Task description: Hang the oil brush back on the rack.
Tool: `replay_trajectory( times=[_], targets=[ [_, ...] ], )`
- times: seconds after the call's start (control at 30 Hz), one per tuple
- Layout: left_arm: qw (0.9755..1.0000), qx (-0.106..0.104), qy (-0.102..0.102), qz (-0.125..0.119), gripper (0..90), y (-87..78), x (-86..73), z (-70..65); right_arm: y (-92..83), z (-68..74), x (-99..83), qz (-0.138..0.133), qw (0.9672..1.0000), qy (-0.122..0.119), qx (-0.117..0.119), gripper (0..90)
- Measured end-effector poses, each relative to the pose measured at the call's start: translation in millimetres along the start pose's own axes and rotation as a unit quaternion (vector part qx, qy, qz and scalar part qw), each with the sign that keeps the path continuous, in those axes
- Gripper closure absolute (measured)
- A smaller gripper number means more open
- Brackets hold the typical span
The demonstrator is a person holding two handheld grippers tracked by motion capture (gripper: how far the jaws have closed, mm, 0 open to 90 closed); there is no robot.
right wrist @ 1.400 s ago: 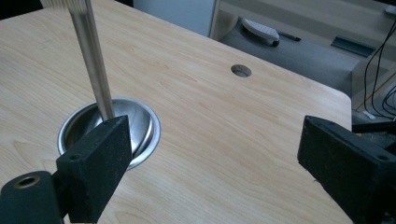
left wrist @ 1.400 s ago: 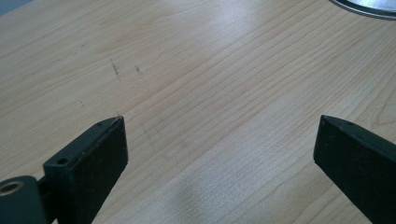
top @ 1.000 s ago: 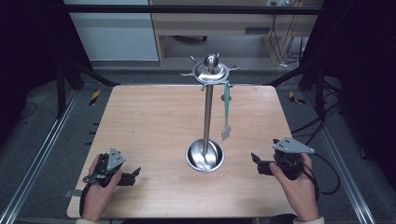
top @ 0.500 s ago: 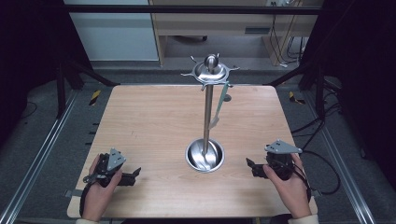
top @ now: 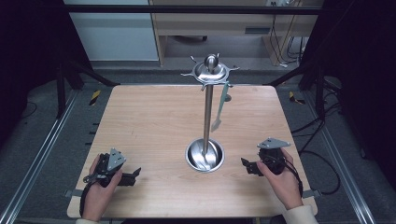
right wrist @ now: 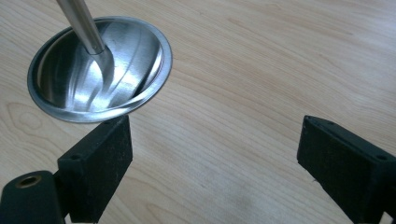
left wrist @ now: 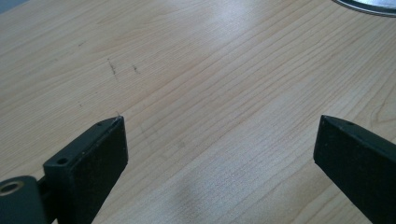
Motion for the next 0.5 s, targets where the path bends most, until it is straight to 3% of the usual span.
replay_trajectory(
  times=[0.5],
  targets=[
    [1.0000,0.001,0.000,-0.001,2.6,-0.1,0.2,0.1,32.3,-15.9,14.7,0.032,0.9992,0.024,0.005,13.1]
  ],
)
Point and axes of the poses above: each handheld gripper's, and its own axes: y roughly forward along the jaws, x roughly out of its top, z roughly to its left, the point moved 4 cm from there along y, roughly forward along the jaws, and after that the axes turned 11 degrees about x, right-handed, at the moved point
